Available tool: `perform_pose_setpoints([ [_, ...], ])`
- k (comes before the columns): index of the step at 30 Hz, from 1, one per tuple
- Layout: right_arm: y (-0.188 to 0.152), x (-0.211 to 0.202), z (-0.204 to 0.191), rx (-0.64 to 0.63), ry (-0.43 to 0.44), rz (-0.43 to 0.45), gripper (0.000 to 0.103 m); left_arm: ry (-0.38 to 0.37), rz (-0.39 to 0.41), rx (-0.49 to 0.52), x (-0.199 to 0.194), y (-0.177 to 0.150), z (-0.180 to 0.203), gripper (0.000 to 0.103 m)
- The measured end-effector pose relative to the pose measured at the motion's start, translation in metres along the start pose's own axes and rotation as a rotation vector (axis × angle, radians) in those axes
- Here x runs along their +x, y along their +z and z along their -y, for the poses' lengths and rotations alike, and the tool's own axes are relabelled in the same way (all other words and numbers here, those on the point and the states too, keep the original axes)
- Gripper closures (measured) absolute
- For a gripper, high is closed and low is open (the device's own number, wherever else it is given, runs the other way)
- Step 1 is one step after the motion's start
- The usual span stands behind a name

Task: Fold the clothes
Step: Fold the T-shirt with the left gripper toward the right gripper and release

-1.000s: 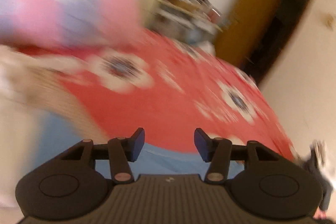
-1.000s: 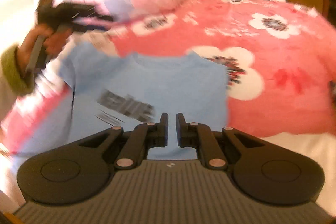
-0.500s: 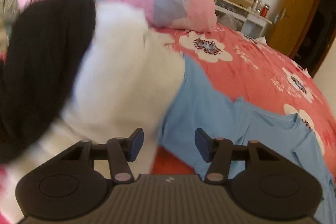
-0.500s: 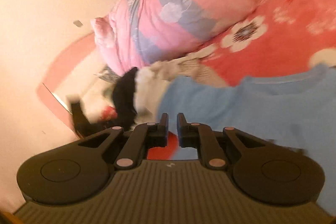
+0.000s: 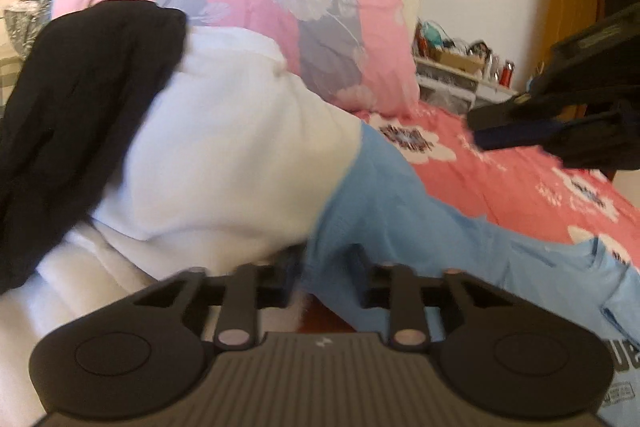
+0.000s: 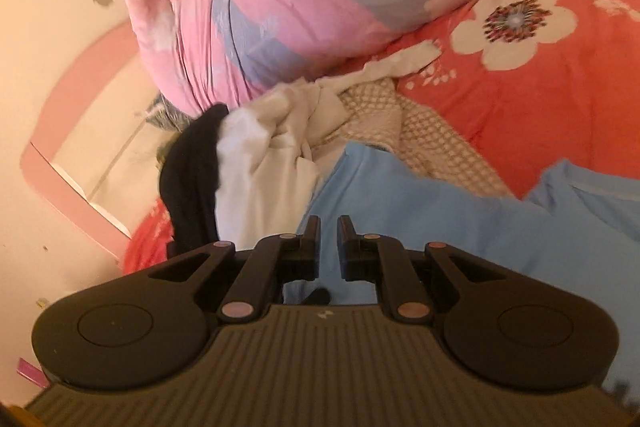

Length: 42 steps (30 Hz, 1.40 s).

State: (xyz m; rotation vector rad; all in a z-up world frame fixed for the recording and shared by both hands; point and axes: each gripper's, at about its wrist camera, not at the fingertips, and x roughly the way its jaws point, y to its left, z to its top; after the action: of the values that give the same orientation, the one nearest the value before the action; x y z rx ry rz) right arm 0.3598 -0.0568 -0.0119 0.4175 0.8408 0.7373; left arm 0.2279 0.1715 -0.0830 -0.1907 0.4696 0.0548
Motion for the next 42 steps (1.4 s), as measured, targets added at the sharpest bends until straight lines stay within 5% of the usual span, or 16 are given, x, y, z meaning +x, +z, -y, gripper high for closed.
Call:
perform_pose_setpoints([
  [6, 0.022, 0.048, -0.010, 0.020, -0.059, -0.055, 0.092, -0.086, 0.110, -0.014, -0.015, -0.010, -0.004, 0.098],
  [10, 0.036, 0.071, -0.016, 0.026, -0.130, -0.094, 0.079, -0.144, 0.168, 0.046, -0.024, -0.013, 0.006, 0.098],
  [19, 0.043, 0.107, -0.018, 0.018, -0.189, -0.188, 0.074, -0.243, 0.241, 0.178, -0.034, -0.027, 0.027, 0.098],
  [21, 0.042, 0.108, -0.016, 0.023, -0.178, -0.182, 0.078, -0.261, 0.256, 0.198, -0.036, -0.029, 0.030, 0.098],
  [23, 0.041, 0.105, -0.014, 0.027, -0.162, -0.167, 0.099, -0.279, 0.264, 0.204, -0.035, -0.030, 0.029, 0.098],
  [31, 0.011, 0.019, 0.010, 0.065, -0.027, 0.095, 0.100, -0.478, 0.256, 0.207, -0.041, -0.028, 0.024, 0.098],
  [37, -0.043, -0.068, 0.061, 0.143, -0.064, 0.290, 0.100, -0.674, 0.162, 0.190, -0.035, -0.026, 0.022, 0.096],
  [42, -0.088, -0.086, 0.118, 0.269, -0.174, 0.278, 0.100, -0.772, 0.060, 0.151, -0.022, -0.028, 0.019, 0.064],
])
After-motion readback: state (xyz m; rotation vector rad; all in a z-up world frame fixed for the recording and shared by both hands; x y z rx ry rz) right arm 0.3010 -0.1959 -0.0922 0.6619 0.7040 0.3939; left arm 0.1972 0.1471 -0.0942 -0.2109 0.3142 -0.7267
